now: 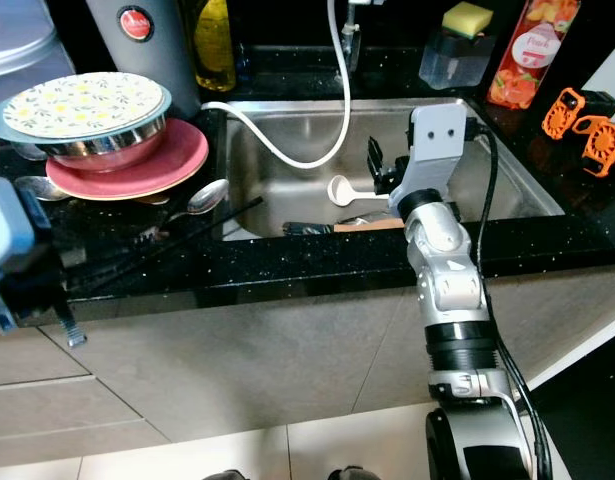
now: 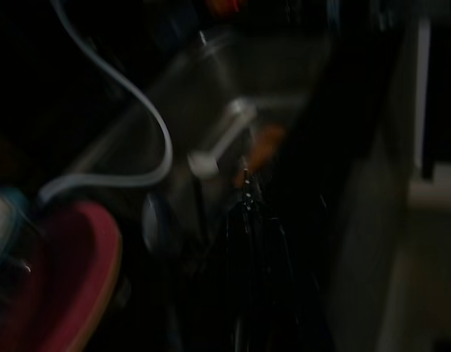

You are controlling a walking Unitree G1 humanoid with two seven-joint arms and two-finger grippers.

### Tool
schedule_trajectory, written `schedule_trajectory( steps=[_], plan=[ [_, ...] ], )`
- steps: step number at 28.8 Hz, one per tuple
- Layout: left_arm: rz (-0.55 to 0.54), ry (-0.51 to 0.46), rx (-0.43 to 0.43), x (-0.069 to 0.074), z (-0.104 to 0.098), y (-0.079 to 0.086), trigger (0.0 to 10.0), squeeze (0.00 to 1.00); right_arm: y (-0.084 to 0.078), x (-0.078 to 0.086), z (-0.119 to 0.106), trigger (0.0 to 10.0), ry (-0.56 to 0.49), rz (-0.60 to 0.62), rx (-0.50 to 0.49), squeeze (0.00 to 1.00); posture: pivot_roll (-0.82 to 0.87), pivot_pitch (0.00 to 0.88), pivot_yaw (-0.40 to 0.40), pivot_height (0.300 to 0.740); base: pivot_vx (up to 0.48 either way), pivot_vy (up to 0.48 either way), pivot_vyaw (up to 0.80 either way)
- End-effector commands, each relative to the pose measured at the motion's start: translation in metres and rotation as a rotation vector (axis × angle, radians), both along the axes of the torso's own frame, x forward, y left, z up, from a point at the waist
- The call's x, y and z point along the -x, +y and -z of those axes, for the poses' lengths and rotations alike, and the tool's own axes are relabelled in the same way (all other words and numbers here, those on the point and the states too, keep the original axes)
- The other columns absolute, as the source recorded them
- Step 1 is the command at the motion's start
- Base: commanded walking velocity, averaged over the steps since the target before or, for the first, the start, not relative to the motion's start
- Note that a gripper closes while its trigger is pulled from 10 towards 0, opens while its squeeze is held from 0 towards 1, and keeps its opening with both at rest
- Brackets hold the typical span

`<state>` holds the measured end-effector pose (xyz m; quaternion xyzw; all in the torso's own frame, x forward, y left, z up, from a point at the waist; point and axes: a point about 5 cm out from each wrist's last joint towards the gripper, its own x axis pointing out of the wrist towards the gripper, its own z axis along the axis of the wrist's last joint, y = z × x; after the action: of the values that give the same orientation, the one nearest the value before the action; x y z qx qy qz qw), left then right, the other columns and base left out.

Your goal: Kitchen organization

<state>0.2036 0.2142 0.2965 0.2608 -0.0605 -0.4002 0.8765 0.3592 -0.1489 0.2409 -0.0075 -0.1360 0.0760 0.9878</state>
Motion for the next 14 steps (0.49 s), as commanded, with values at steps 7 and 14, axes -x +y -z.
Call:
schedule_trajectory(
  steps=[7,14],
  plan=[
    [0.011,-0.036,-0.001,-0.013,-0.014,-0.001,10.0,0.0,-0.001,-0.001,-0.001,10.0,-0.007,0.004,-0.01,0.0,0.16,0.043,-0.052,0.74,0.0,0.0,0.0],
    [0.026,-0.155,0.084,-0.037,-0.035,-0.011,10.0,0.0,0.001,0.003,-0.003,10.0,-0.027,-0.011,-0.017,0.0,0.14,0.034,-0.045,0.74,0.0,0.0,0.0]
  ],
)
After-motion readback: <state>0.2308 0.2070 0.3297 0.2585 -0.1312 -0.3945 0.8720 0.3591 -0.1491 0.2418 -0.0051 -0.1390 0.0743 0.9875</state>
